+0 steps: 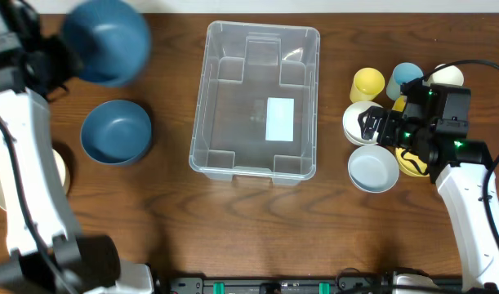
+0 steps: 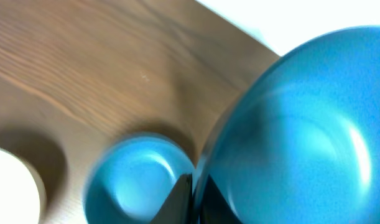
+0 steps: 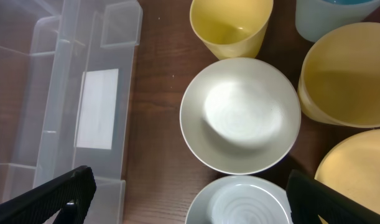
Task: Pack container
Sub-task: 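Carry the teal bowl over the clear bin and lower it inside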
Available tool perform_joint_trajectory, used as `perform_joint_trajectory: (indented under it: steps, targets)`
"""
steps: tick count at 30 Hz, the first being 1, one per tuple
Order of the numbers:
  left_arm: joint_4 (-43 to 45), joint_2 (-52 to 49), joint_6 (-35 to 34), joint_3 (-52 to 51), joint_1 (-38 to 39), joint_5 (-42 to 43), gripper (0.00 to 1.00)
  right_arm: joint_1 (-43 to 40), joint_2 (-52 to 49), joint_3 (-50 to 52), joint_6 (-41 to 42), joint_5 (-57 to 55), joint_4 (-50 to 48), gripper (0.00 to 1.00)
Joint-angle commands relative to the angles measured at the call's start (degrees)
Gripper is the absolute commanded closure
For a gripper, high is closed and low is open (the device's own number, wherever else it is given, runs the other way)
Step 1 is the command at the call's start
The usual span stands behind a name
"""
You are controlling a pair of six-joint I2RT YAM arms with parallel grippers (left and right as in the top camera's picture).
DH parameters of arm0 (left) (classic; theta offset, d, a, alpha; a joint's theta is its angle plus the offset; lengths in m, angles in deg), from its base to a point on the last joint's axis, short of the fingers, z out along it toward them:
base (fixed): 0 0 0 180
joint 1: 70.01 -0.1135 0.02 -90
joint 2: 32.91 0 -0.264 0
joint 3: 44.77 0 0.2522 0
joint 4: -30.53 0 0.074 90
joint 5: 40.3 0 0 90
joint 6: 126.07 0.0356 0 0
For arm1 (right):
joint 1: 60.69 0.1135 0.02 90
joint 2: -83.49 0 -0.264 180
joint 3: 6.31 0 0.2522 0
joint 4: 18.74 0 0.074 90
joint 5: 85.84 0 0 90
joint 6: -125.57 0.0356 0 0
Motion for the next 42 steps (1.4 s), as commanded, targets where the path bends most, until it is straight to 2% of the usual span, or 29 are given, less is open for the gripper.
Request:
perform_joint_trajectory:
  steps: [1,4,7,13,16,28,39,40,42]
  targets:
    - [-4.7,2.7,1.1,0.7,4.5,0.8,0.94,-0.2,0.2,-1.1,-0.2,-0.2,0.0,0.01]
    - [-9.5,2.8,1.2,0.5,9.9,0.8,0.94,-0.2,0.2,-1.1,-0.2,-0.2,-0.3,0.01]
    - [-9.6,1.9,1.1,-1.5,15.4,0.8,0.94,-0.2,0.2,-1.1,-0.2,-0.2,-0.6,0.01]
    - [-3.1,-3.5,1.1,-3.3,24.5,0.5,0.94,-0.2,0.2,-1.1,0.4,-0.2,-1.1,0.01]
    - [0.6,-7.9,1.0,-3.3,27.2,-2.3,0.94,-0.2,0.2,-1.1,1.8,-0.2,-1.3,0.01]
    - [17.0,-26.1,-2.5,-3.3,31.1,-2.7,0.94,-0.2,0.2,-1.1,1.8,-0.2,-2.2,0.01]
    - [27.5,-30.6,-2.6,-3.3,31.7,-2.7,0.94,-0.2,0.2,-1.1,1.8,-0.2,-2.3,0.01]
    - [27.6,-30.5,-2.6,-3.2,31.7,-2.7,0.93,-0.2,0.2,-1.1,1.8,-0.2,-2.3,0.01]
    - [27.6,-30.3,-2.6,-3.2,31.7,-2.7,0.77,-0.2,0.2,-1.1,1.8,-0.2,-2.3,0.01]
